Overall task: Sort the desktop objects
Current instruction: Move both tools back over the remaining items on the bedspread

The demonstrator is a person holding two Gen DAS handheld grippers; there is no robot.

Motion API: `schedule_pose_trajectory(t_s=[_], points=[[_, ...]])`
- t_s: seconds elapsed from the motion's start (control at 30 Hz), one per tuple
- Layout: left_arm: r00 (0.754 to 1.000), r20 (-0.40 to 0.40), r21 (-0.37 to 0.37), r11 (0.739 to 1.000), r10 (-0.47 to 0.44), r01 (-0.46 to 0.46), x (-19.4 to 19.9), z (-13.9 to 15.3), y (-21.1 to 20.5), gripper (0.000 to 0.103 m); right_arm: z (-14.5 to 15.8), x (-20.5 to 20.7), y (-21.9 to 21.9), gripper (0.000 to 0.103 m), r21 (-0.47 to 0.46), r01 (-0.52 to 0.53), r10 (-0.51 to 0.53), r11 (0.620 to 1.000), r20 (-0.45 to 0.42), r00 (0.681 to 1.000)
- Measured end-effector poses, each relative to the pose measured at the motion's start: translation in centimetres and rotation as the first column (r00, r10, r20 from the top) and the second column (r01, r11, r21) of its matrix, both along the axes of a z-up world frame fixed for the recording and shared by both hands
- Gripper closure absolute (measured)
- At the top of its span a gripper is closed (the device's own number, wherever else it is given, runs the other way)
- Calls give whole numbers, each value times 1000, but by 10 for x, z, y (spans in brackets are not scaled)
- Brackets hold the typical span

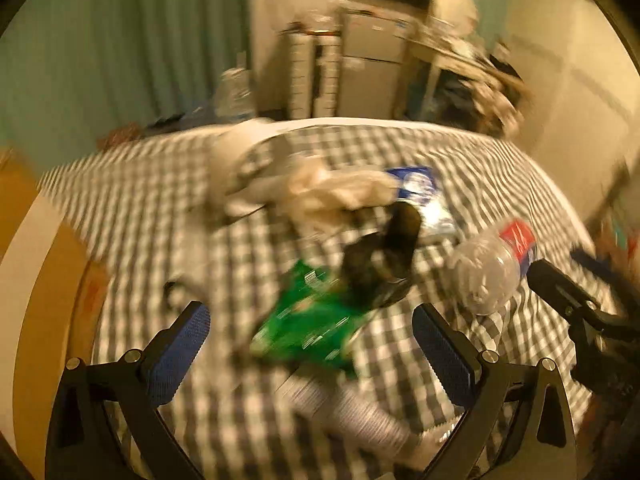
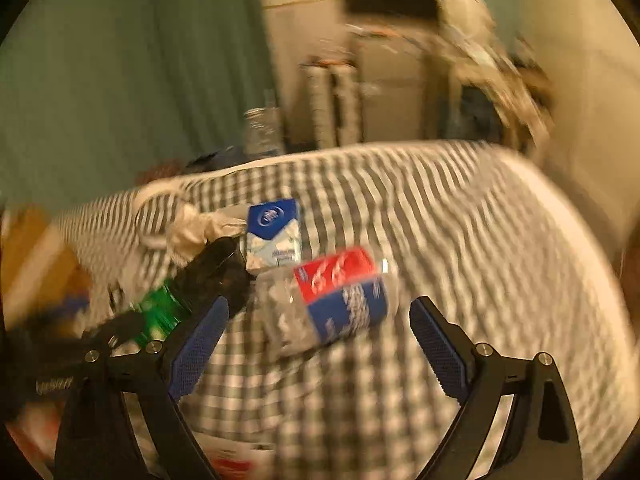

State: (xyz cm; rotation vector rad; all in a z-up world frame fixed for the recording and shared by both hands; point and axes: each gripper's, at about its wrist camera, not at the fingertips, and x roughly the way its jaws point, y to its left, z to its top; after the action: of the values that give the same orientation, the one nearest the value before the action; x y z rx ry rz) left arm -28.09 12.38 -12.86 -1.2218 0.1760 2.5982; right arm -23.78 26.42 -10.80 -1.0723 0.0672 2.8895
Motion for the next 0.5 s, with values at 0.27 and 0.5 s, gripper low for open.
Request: schedule_pose_trajectory(t_s=[0.27,0.5], points=[[992,35,-2,993,-118,118,-38,-16,41,37,-17,-4,24,11,-130,-68,73,989,30,997],[985,31,29,986,-168,167,-35,-8,40,63,-24,-26,3,10,1,-161,160,987,56,985]])
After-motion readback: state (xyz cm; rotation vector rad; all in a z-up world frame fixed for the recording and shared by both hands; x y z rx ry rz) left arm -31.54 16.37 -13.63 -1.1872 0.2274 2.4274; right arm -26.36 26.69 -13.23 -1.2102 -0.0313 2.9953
